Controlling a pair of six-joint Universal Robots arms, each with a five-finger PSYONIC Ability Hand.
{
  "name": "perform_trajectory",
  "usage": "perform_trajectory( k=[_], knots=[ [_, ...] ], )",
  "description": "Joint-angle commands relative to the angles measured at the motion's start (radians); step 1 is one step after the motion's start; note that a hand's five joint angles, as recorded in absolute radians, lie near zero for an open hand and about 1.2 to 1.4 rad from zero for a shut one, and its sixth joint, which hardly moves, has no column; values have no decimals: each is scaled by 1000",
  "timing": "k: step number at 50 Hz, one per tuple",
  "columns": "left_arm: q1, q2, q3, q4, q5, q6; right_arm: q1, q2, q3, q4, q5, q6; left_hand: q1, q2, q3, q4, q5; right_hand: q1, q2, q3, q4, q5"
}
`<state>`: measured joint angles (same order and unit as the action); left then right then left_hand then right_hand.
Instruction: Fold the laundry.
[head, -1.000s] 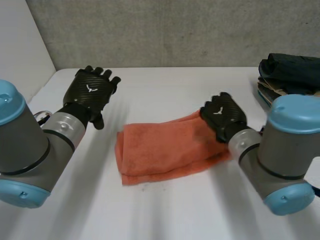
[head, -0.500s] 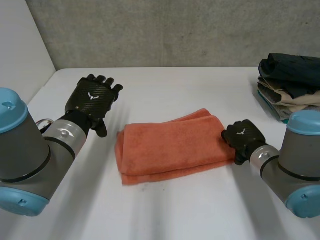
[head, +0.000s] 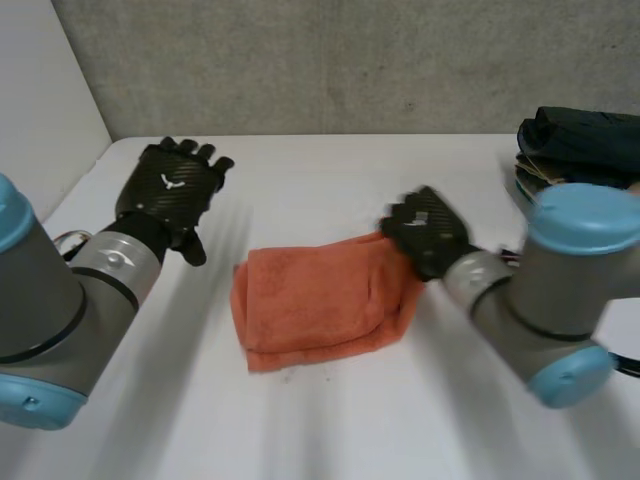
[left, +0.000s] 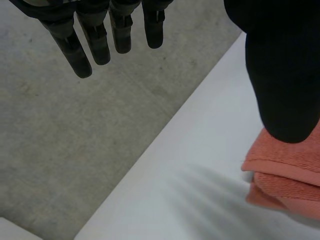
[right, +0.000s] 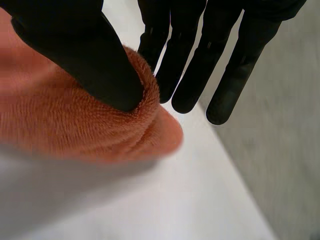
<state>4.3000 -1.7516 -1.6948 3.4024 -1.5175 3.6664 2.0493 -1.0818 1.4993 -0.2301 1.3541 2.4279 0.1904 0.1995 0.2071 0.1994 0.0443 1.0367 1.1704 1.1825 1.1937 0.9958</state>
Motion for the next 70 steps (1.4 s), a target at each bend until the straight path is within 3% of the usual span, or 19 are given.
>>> perform_trajectory(
  k=[1,8,9,12,16,19,23,30,41,50,58,62,70],
  knots=[
    [66,63,-29,1,0,-18,305,132,-171,-20,-45,-93,3,-7,-14,-6,-26,360,226,214,203,226],
    [81,72,-48,-3,0,-103,405,273,-231,-17,-113,-102,3,-7,-14,-6,-26,337,204,192,180,204],
    [83,72,-54,-3,0,-117,405,276,-234,-20,-113,-90,3,-7,-14,-6,-26,32,-102,-114,-125,-102],
    [83,70,-58,-2,3,-126,394,252,-235,-29,-102,-54,3,-7,-14,-6,-26,-419,-553,-565,-576,-553],
    [73,67,-49,3,3,-131,385,169,-211,-35,-67,150,5,-4,-11,-4,-23,-651,-785,-797,-808,-785],
    [63,61,-37,5,2,-131,324,74,-174,-35,-20,369,5,-4,-11,-4,-23,-734,-868,-880,-891,-868],
    [-23,12,24,8,-6,-164,201,1,-152,-8,16,556,8,-1,-8,-1,-20,-732,-865,-877,-889,-865],
    [-158,-124,130,-43,-61,-301,141,40,-221,148,10,669,14,5,-2,5,-14,-717,-851,-863,-874,-851],
    [-197,-325,196,-170,-243,-339,144,259,-369,291,-21,671,17,8,1,8,-11,-711,-845,-857,-868,-845],
    [-172,-338,175,-204,-247,-293,144,356,-418,330,5,608,17,8,1,8,-11,-690,-824,-836,-848,-824],
    [-131,-325,185,-212,-237,-145,150,264,-410,331,89,424,14,5,-2,5,-14,-673,-807,-819,-830,-806],
    [-132,-281,221,-207,-193,-109,155,206,-363,311,95,375,3,-7,-14,-6,-26,-676,-809,-822,-833,-809],
    [-98,-157,313,-210,48,-111,268,103,-153,121,135,316,8,-1,-8,-1,-20,-687,-821,-833,-845,-821]
  ],
)
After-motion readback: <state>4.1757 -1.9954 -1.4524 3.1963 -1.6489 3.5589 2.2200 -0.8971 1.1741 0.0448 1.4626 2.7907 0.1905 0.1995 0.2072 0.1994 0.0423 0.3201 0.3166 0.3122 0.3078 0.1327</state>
